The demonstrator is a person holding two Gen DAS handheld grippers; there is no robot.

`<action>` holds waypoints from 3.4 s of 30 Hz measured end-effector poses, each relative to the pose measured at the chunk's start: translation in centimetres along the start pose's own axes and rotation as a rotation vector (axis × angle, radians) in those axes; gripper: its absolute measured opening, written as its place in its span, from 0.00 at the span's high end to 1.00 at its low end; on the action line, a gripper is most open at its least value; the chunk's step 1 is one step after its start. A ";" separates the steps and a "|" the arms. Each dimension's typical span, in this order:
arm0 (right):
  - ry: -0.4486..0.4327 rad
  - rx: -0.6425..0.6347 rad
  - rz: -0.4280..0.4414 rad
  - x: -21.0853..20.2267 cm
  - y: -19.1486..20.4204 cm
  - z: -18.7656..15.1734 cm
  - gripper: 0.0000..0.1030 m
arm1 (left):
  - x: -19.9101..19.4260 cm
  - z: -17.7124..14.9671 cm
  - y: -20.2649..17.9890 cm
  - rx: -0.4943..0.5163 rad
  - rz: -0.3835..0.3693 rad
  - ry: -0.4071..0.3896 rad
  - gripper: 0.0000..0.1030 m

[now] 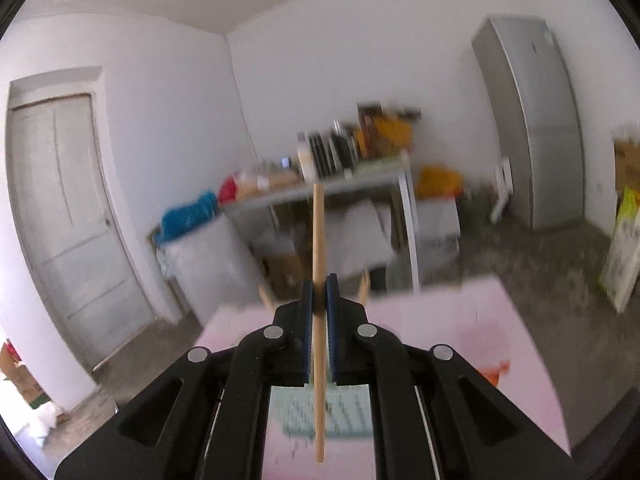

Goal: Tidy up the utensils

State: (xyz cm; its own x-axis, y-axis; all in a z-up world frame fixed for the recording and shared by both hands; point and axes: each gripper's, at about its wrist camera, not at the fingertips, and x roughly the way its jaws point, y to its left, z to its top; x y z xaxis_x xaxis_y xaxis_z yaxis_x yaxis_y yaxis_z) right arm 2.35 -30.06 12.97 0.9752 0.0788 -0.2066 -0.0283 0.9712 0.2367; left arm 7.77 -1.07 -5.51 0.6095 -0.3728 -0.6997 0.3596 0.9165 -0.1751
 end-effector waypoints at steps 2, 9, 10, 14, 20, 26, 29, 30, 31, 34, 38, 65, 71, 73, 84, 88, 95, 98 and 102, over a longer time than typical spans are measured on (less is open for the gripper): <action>-0.043 -0.020 0.008 0.3 0.5 1.2 0.93 | 0.1 -0.4 0.4 -0.001 0.009 0.004 0.50; -0.117 -0.075 0.007 4.0 1.8 2.8 0.93 | 0.9 -0.1 0.6 -0.003 0.016 0.017 0.50; -0.121 -0.081 0.005 4.8 1.8 2.6 0.93 | 1.0 -0.2 0.7 -0.003 0.016 0.018 0.50; -0.093 -0.068 -0.002 7.5 1.2 1.0 0.93 | 1.3 -0.3 1.0 -0.010 0.018 0.026 0.50; 0.083 0.005 -0.047 10.4 -1.9 -3.5 0.92 | 1.5 -0.2 1.2 -0.023 0.028 0.037 0.49; 0.100 0.012 -0.102 7.4 -3.9 -5.1 0.56 | 1.5 -0.1 1.4 -0.023 0.037 0.041 0.48; 0.071 0.013 -0.134 5.1 -4.2 -5.1 0.51 | 1.6 0.0 1.6 -0.032 0.047 0.048 0.48; 0.062 0.025 -0.147 4.2 -4.5 -5.2 0.50 | 1.6 0.1 1.8 -0.039 0.051 0.051 0.48; 0.055 0.043 -0.152 3.4 -4.6 -5.3 0.50 | 1.5 0.1 1.8 -0.043 0.055 0.052 0.48; 0.050 0.095 -0.128 1.5 -5.1 -6.4 0.47 | 1.4 0.1 2.0 -0.050 0.074 0.055 0.46; 0.243 0.076 0.029 2.5 -2.8 -11.1 0.44 | 1.4 0.2 2.3 -0.056 0.107 0.070 0.45; 0.786 -0.072 0.119 9.2 6.3 -24.6 0.93 | 0.3 0.3 -0.6 0.049 0.116 0.035 0.36; 0.790 -0.029 0.094 7.5 4.8 -24.7 0.93 | 1.1 -0.1 -3.2 0.126 0.078 0.074 0.39; 0.791 -0.014 0.089 7.3 4.6 -24.7 0.93 | 1.5 -0.2 -3.8 0.145 0.085 0.087 0.42; 0.793 0.014 0.079 7.5 4.6 -24.8 0.93 | 2.8 -0.4 -3.5 0.121 0.097 0.143 0.63; 0.798 0.025 0.073 6.5 3.6 -24.7 0.93 | 2.8 -0.4 -3.3 0.117 0.097 0.142 0.63; 0.807 0.027 0.061 5.9 3.4 -24.7 0.93 | 2.9 -0.4 -3.2 0.119 0.097 0.142 0.64; 0.812 0.030 0.058 5.7 3.4 -24.7 0.93 | 2.8 -0.4 -3.2 0.118 0.098 0.142 0.64; 0.821 0.040 0.055 5.0 2.9 -24.7 0.93 | 2.8 -0.4 -3.2 0.119 0.098 0.142 0.64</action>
State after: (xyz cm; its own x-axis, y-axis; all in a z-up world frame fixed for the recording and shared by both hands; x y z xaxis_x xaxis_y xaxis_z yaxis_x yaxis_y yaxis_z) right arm 1.70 -21.34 -10.84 0.5018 0.2803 -0.8183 -0.0479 0.9536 0.2973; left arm 8.07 -5.00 -7.21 0.5431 -0.2505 -0.8014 0.3897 0.9206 -0.0237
